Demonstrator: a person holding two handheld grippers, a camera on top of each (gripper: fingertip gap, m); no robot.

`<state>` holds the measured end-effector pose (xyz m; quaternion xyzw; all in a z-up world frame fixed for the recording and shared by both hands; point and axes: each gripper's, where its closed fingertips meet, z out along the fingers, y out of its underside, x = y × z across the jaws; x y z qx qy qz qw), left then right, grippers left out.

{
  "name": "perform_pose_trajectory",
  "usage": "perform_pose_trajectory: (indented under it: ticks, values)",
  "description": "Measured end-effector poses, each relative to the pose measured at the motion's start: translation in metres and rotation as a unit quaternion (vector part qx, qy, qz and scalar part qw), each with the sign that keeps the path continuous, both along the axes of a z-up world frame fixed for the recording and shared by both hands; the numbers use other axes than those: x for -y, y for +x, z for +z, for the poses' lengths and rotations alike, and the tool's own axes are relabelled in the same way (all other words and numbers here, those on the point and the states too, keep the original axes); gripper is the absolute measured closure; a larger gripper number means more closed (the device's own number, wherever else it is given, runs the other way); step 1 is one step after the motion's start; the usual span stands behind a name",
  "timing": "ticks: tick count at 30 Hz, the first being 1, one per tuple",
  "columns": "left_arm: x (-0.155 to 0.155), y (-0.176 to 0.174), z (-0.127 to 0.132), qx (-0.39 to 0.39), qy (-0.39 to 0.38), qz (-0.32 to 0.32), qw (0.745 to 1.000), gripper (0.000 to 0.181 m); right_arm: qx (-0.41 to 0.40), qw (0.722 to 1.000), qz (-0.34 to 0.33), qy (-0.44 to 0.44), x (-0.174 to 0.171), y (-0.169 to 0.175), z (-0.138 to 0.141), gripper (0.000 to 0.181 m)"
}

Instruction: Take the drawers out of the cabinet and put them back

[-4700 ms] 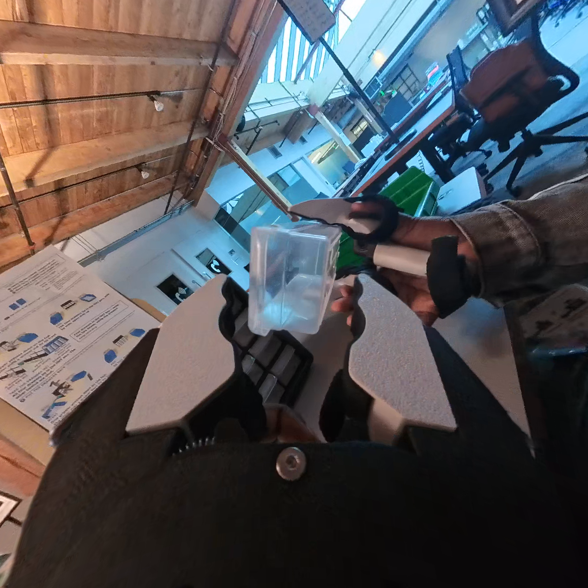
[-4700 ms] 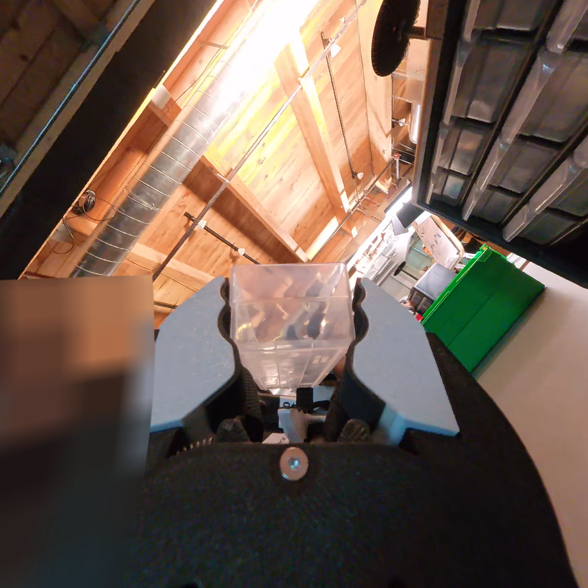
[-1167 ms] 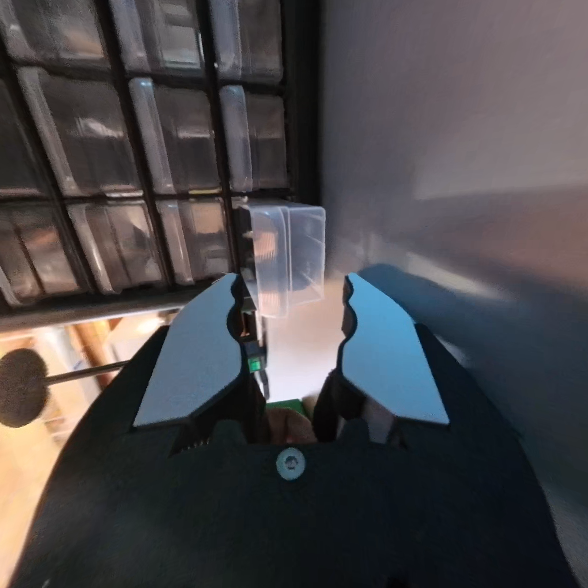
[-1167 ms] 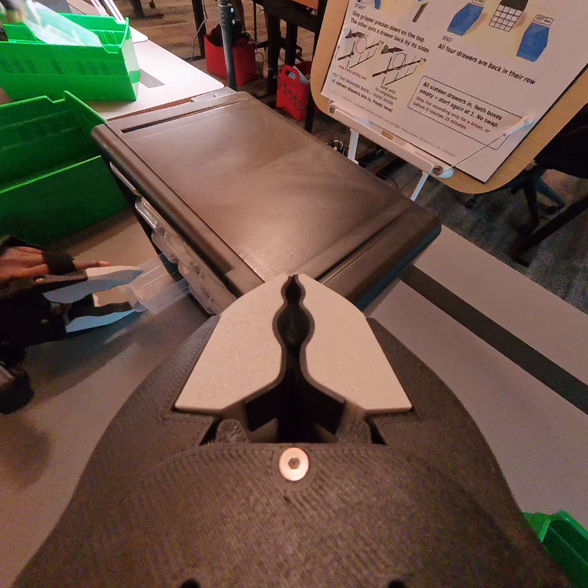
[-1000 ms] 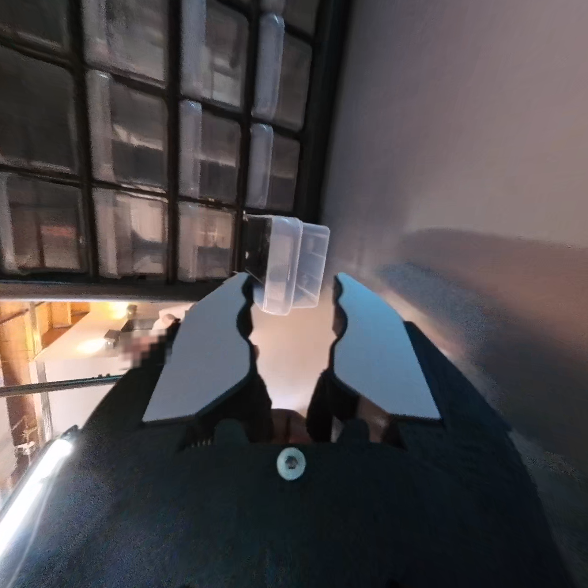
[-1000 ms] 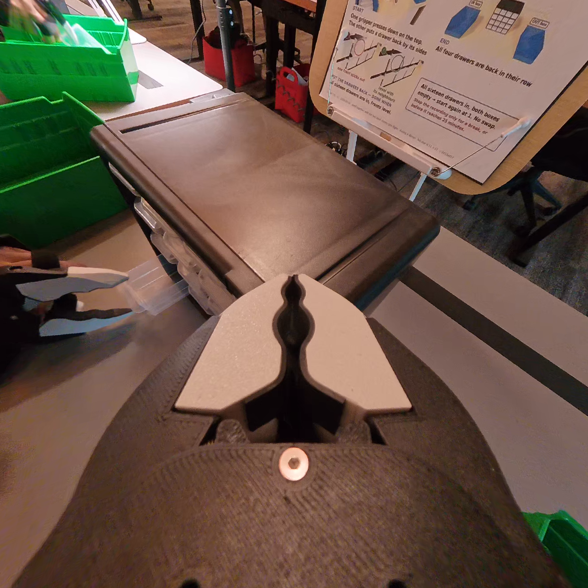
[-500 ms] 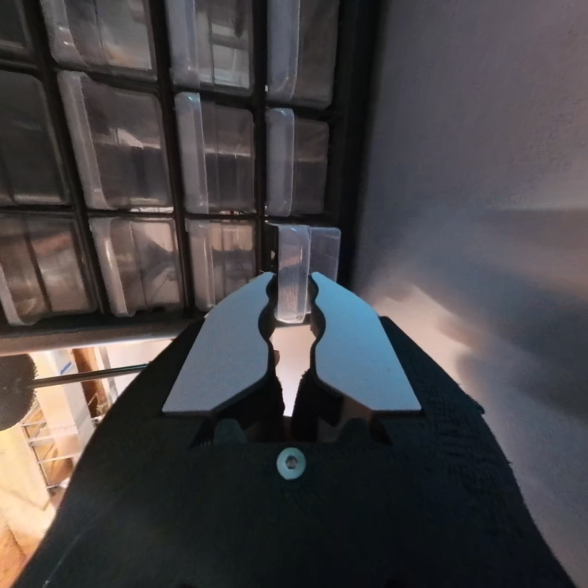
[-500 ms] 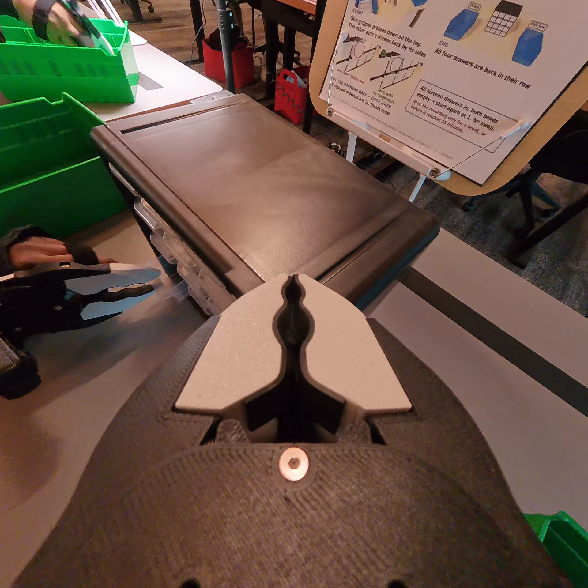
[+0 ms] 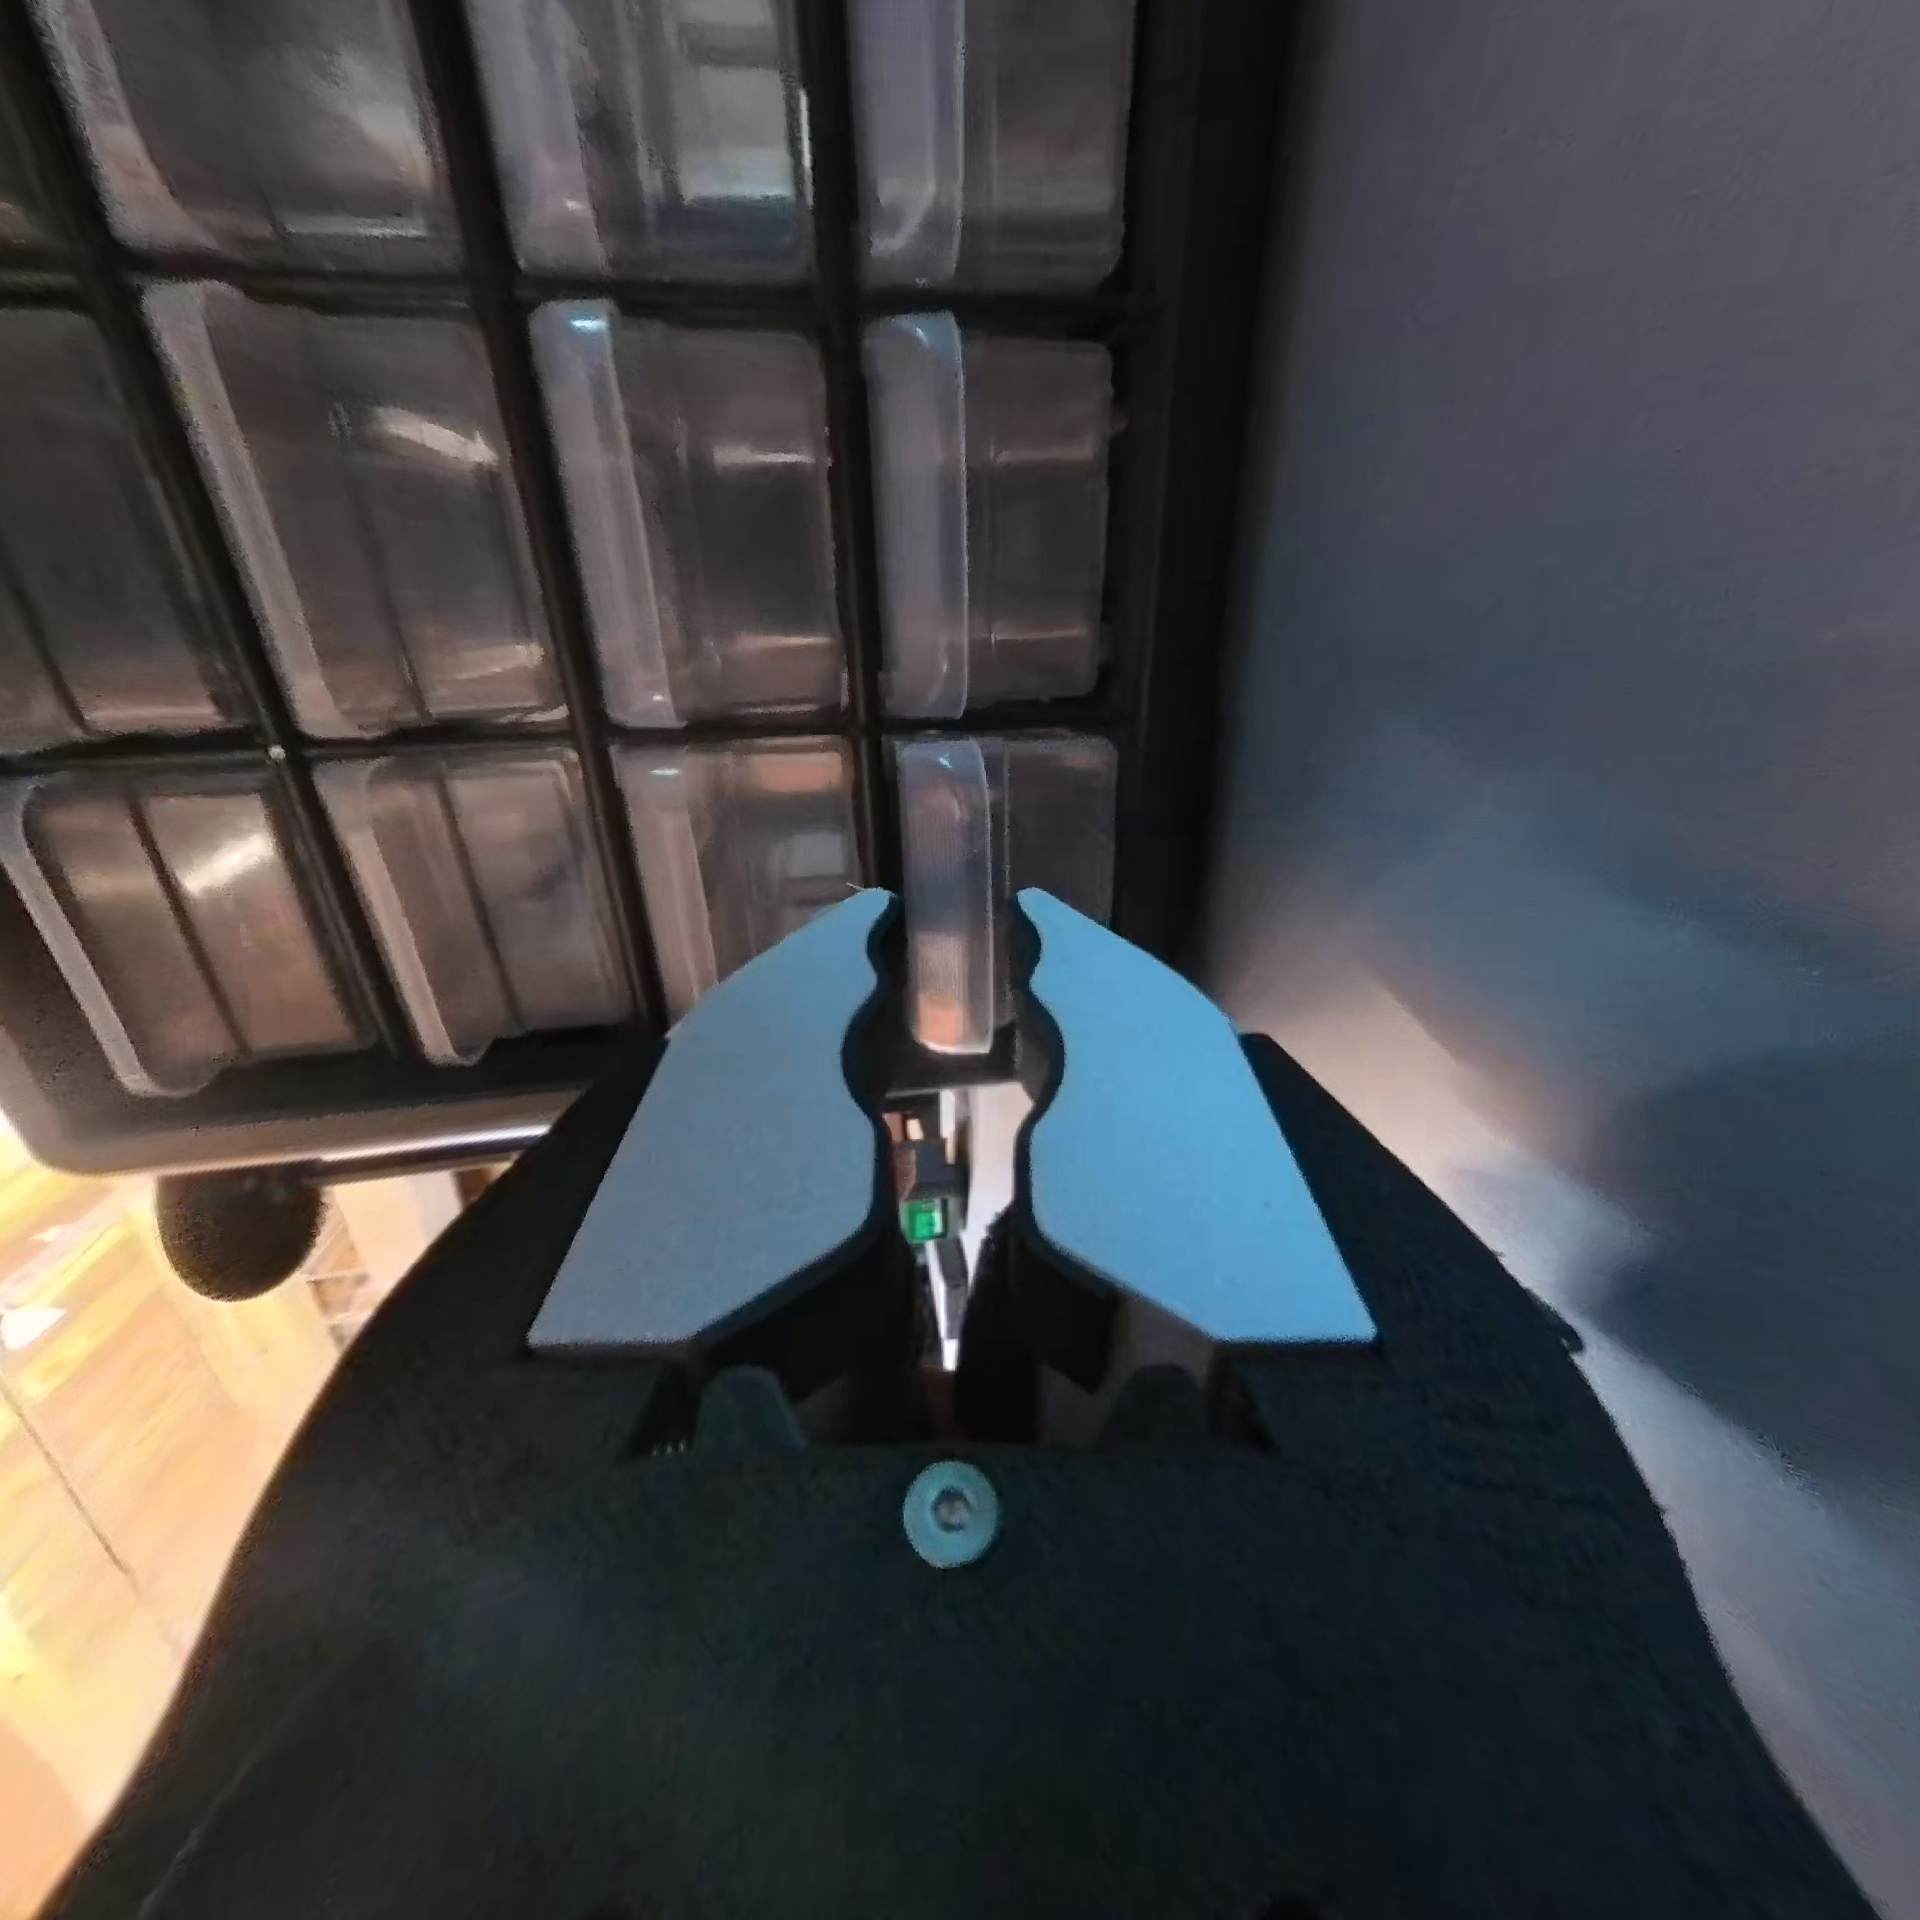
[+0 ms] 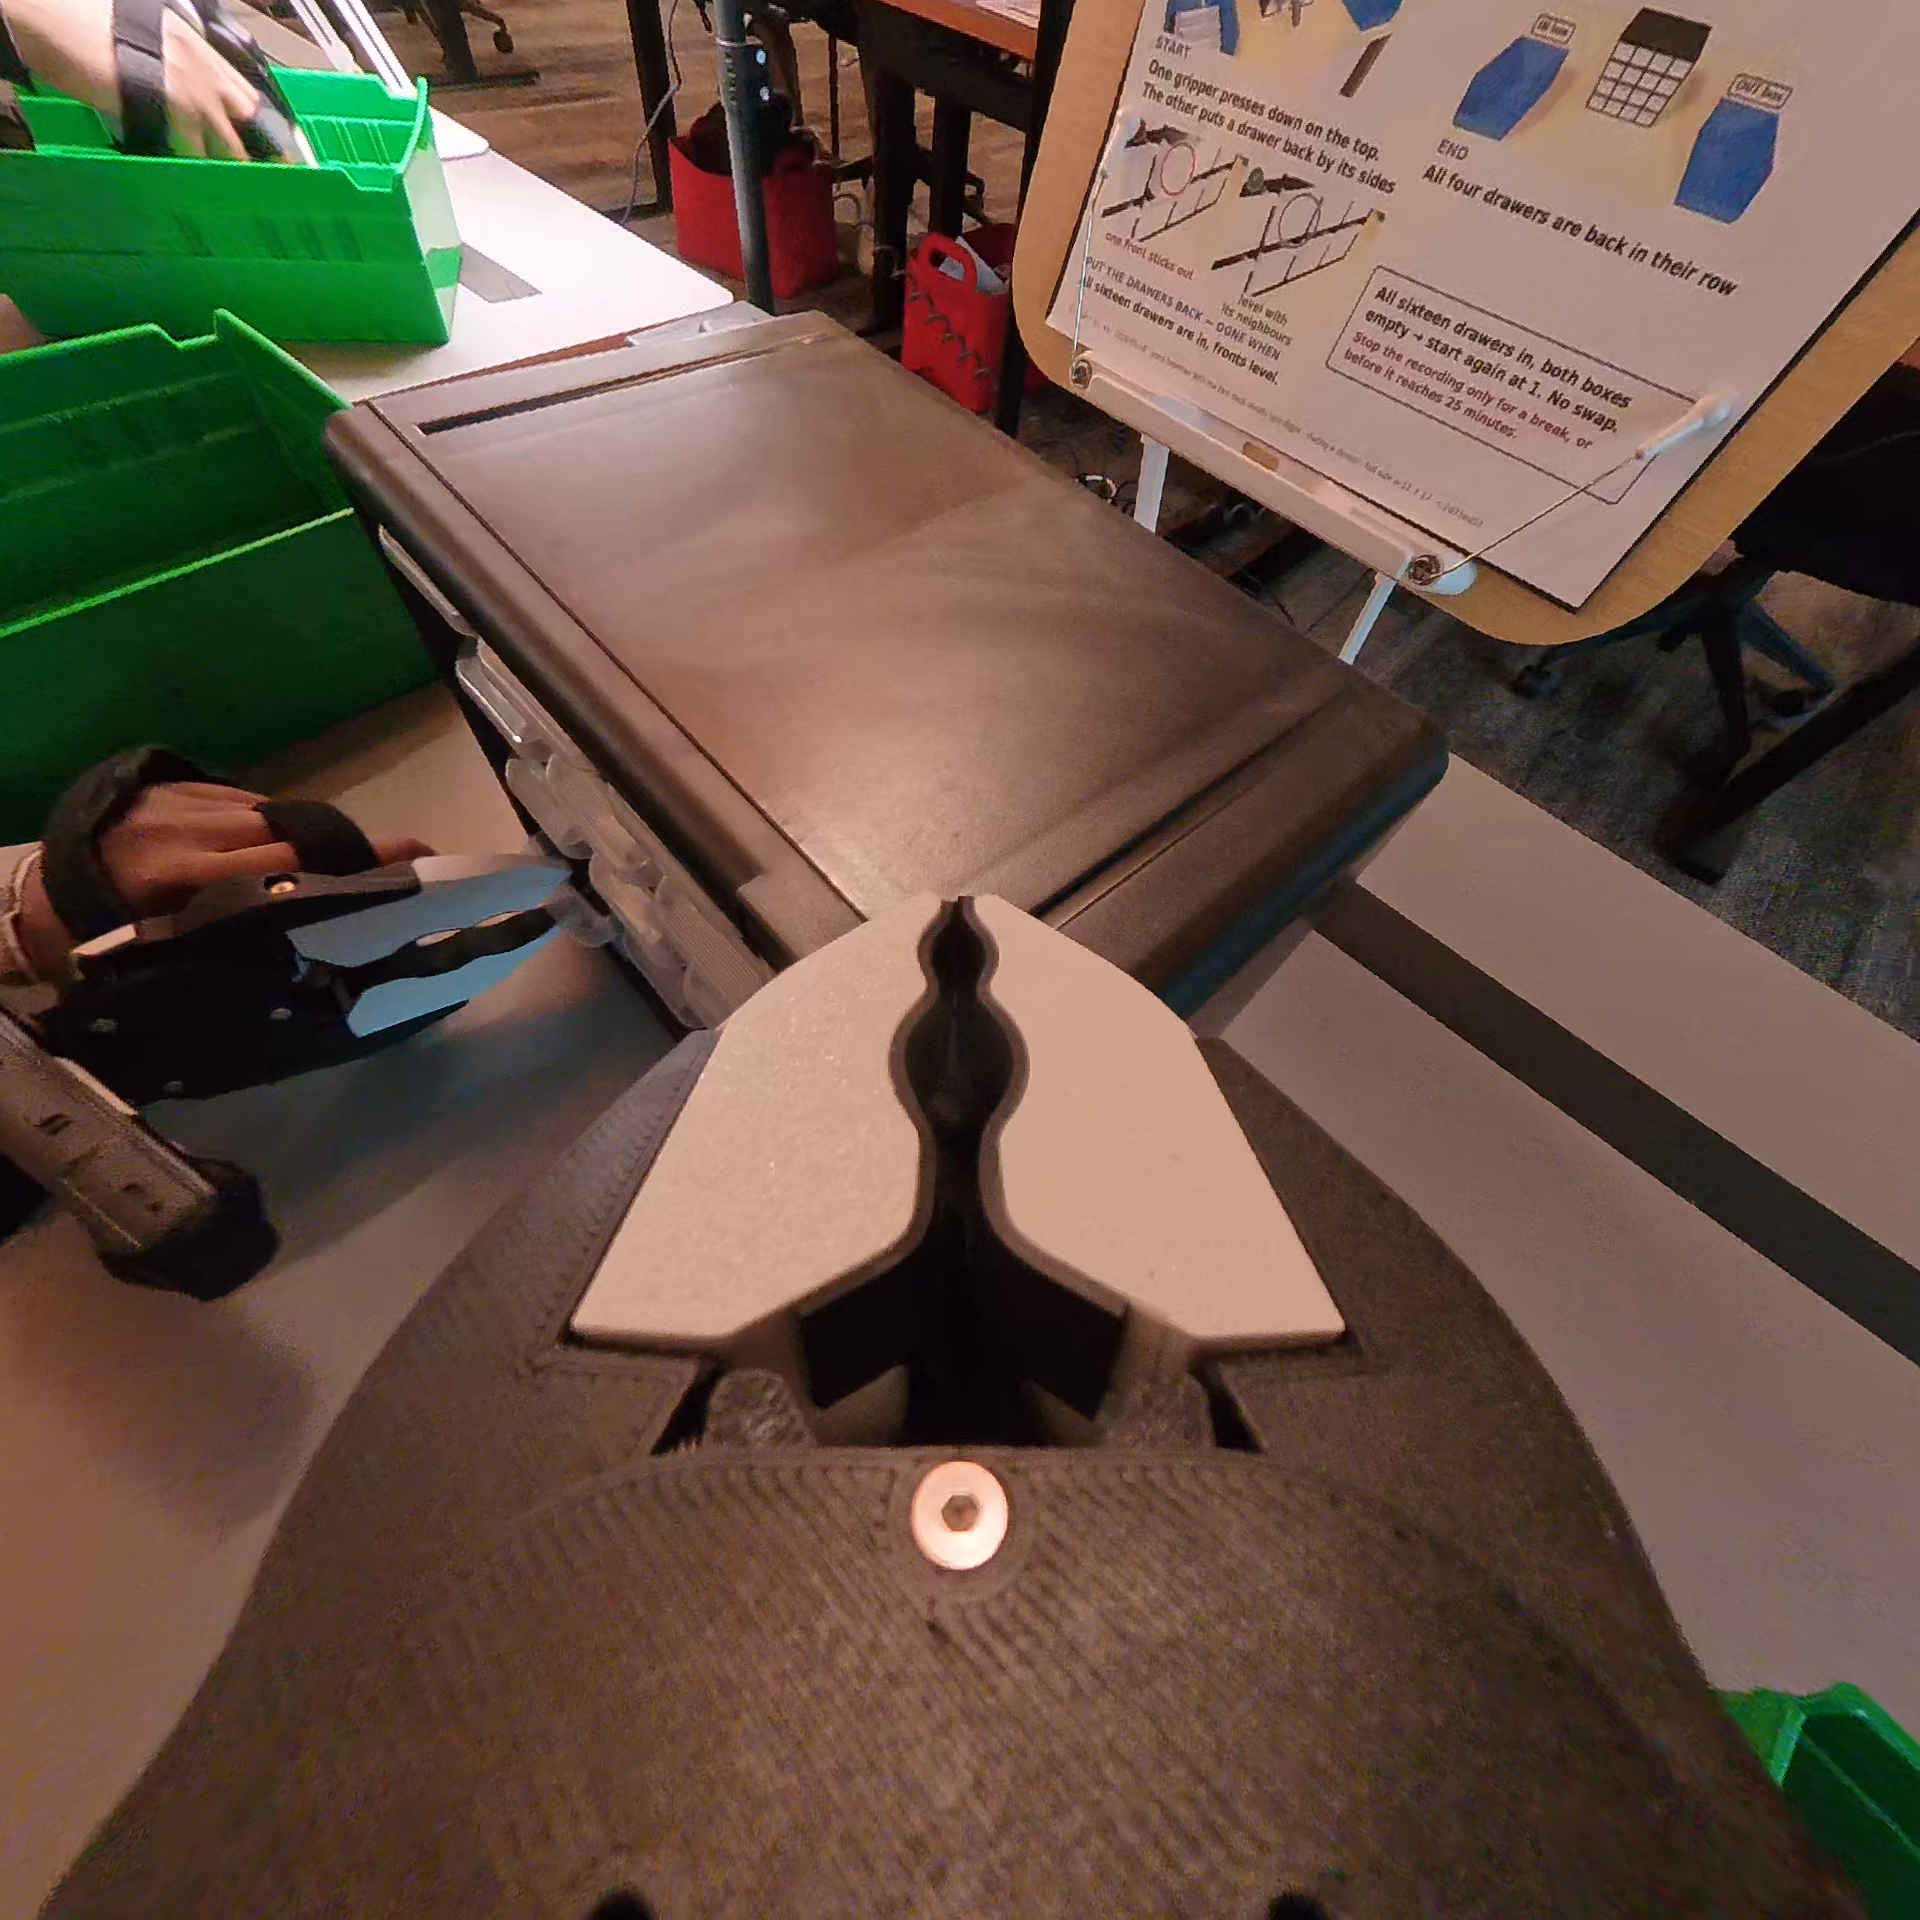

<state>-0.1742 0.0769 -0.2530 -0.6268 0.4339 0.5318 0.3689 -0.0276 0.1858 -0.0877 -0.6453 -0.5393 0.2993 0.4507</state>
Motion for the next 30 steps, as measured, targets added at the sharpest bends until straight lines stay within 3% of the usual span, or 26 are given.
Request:
perform_pose_trajectory:
  ticks: [1,9,11,14,19,30]
  values:
    - [0.002,0.001,0.001,0.007,0.000,0.000,1.000,0.163,0.000,1.000,0.000,0.000,0.000,0.000,0.000,0.181]
    - [-0.001,-0.003,0.001,0.016,0.009,0.014,1.000,0.166,-0.002,1.000,-0.003,0.002,0.000,0.000,0.000,0.181]
    - [-0.002,-0.006,-0.001,0.022,0.008,0.021,0.999,0.156,-0.003,1.000,-0.003,0.002,0.000,0.000,0.000,0.181]
    - [0.002,0.004,0.009,0.029,0.036,-0.011,0.999,0.154,-0.004,1.000,-0.001,0.002,0.000,0.000,0.000,0.181]
    - [0.003,0.021,0.004,0.031,0.019,-0.050,0.998,0.178,-0.007,1.000,-0.002,0.002,0.000,0.000,0.000,0.181]
    - [-0.008,0.007,-0.001,0.030,0.021,-0.028,0.999,0.177,-0.009,1.000,-0.001,0.002,0.000,0.000,0.000,0.181]
